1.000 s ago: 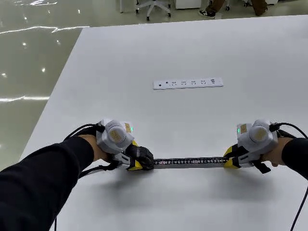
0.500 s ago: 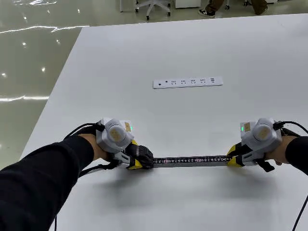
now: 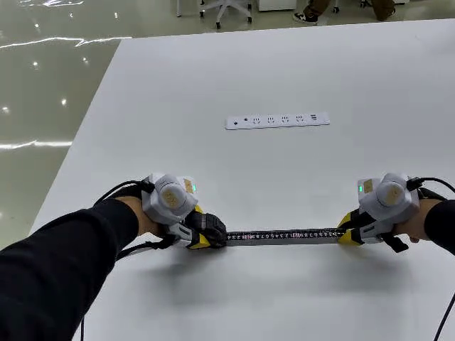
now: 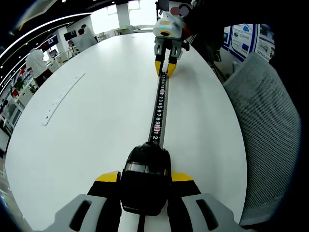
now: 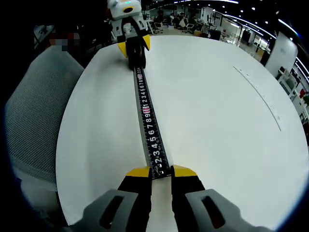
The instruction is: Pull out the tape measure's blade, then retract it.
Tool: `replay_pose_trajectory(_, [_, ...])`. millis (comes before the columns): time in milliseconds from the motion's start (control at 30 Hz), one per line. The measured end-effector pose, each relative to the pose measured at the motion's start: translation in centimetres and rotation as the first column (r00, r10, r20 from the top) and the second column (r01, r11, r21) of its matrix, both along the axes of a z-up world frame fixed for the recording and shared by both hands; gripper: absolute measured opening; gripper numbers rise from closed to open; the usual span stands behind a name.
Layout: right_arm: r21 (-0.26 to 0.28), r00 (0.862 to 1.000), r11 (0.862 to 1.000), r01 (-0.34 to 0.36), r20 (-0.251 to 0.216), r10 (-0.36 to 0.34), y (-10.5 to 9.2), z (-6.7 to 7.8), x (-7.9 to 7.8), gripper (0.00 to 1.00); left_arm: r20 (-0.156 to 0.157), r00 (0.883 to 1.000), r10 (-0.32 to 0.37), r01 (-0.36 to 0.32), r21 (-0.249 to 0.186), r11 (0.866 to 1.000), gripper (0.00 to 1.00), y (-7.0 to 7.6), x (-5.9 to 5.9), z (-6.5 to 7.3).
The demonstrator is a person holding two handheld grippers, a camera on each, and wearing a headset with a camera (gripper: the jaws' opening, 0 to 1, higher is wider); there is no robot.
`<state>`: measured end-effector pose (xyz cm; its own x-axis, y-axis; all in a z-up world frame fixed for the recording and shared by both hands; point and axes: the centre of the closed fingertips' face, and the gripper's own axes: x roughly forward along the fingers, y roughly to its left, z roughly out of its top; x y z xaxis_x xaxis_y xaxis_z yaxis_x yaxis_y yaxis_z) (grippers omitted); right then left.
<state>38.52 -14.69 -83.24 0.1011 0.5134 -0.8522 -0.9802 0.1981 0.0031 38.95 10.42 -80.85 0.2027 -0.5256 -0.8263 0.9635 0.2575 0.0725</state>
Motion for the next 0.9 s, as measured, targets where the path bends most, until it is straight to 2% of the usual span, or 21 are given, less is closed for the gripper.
replay_pose_trajectory(533, [-0.003,1.000,1.000,0.006,-0.008,-0.006,-0.06,-0.17,0.18,0.10,0.002,1.000,0.003,-0.003,-0.005,1.000,0.33,0.00,-0.03,0.00])
replay_pose_trajectory(633, [-0.009,1.000,1.000,-0.002,-0.004,0.002,-0.01,-0.17,0.18,0.11,-0.012,1.000,0.014,-0.014,0.008,1.000,0.34,-0.36,0.04,0.03])
replay_pose_trajectory(700, [-0.013,1.000,1.000,0.007,-0.010,-0.007,0.07,-0.15,0.20,0.11,0.003,1.000,-0.030,0.030,0.036,0.999,0.34,-0.24,0.04,-0.03])
replay_pose_trajectory(733, [-0.023,1.000,1.000,0.004,-0.006,-0.004,0.14,-0.14,0.19,0.11,-0.001,1.000,-0.016,0.016,0.030,0.999,0.34,-0.30,0.04,-0.07])
replay_pose_trajectory(800, [-0.033,1.000,0.999,0.009,-0.004,-0.010,0.12,-0.16,0.23,0.12,0.019,0.999,-0.031,0.031,0.040,0.999,0.34,-0.21,0.12,-0.18])
replay_pose_trajectory(900, [-0.045,1.000,0.999,0.023,0.006,-0.023,-0.01,-0.20,0.33,0.13,0.028,0.999,-0.030,0.029,0.040,0.999,0.35,-0.20,0.18,-0.14])
